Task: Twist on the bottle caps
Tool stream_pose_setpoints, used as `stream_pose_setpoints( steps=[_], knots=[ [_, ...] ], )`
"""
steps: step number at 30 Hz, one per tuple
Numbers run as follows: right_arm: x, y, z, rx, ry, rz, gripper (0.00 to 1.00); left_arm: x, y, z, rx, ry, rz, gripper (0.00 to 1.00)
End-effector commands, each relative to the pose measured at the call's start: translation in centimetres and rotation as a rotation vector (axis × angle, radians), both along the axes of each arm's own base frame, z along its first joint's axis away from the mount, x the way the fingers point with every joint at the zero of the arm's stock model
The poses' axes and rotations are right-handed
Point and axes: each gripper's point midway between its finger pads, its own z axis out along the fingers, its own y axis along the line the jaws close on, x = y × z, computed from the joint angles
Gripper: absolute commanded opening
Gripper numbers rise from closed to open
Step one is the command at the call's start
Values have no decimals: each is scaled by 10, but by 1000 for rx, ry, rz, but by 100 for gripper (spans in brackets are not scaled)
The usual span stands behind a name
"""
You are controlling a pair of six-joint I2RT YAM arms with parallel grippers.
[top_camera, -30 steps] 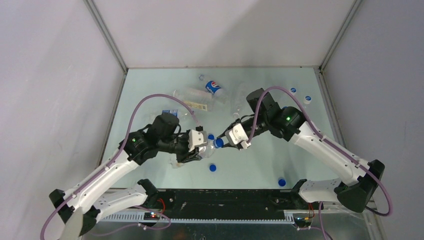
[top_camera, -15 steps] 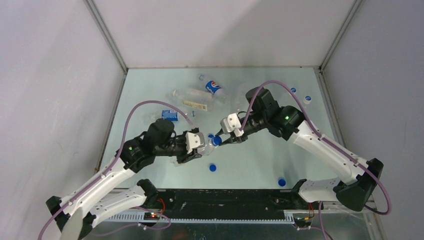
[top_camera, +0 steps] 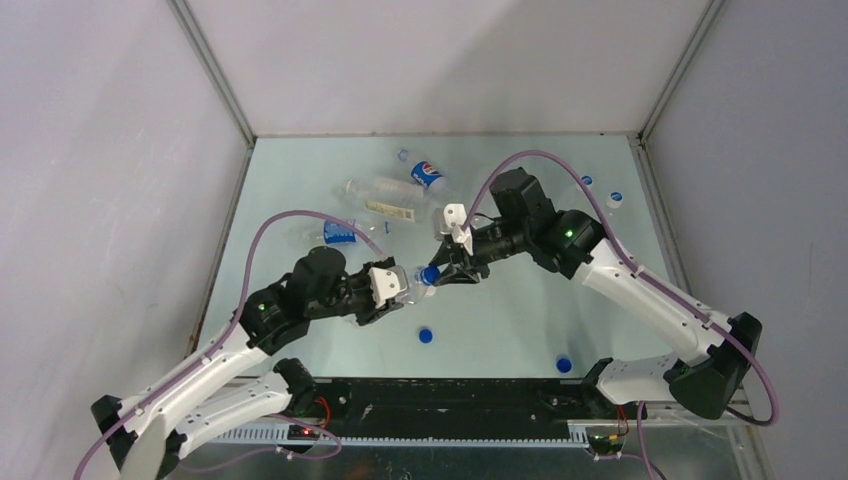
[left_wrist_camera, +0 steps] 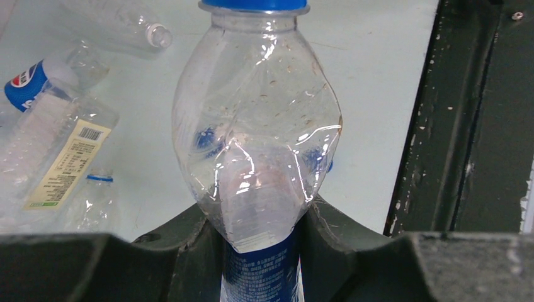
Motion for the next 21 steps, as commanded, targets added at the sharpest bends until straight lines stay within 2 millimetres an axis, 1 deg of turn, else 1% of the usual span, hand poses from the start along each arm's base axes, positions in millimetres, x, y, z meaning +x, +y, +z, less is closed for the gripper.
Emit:
stream_pose_setpoints(
  steps=[1, 6, 10, 12, 13, 14, 21],
  knots=[
    [-22, 17, -12, -61, 200, -23, 0, 27, -30, 108, -335, -287, 30, 20],
    [-14, 22, -14, -64, 268, -122, 0, 32, -27, 109, -363, -322, 79, 20],
    [-5, 27, -15, -61, 326, -249, 0, 37, -25, 109, -361, -338, 122, 20],
    [4, 29, -16, -61, 345, -332, 0, 41, -23, 109, -358, -348, 148, 20],
    [4, 30, -17, -65, 371, -357, 0, 42, -23, 108, -353, -352, 156, 20],
    [9, 31, -18, -64, 374, -395, 0, 45, -21, 109, -353, -358, 177, 20],
    [21, 34, -19, -58, 533, -624, 0, 58, -12, 111, -353, -396, 277, 20]
  ],
)
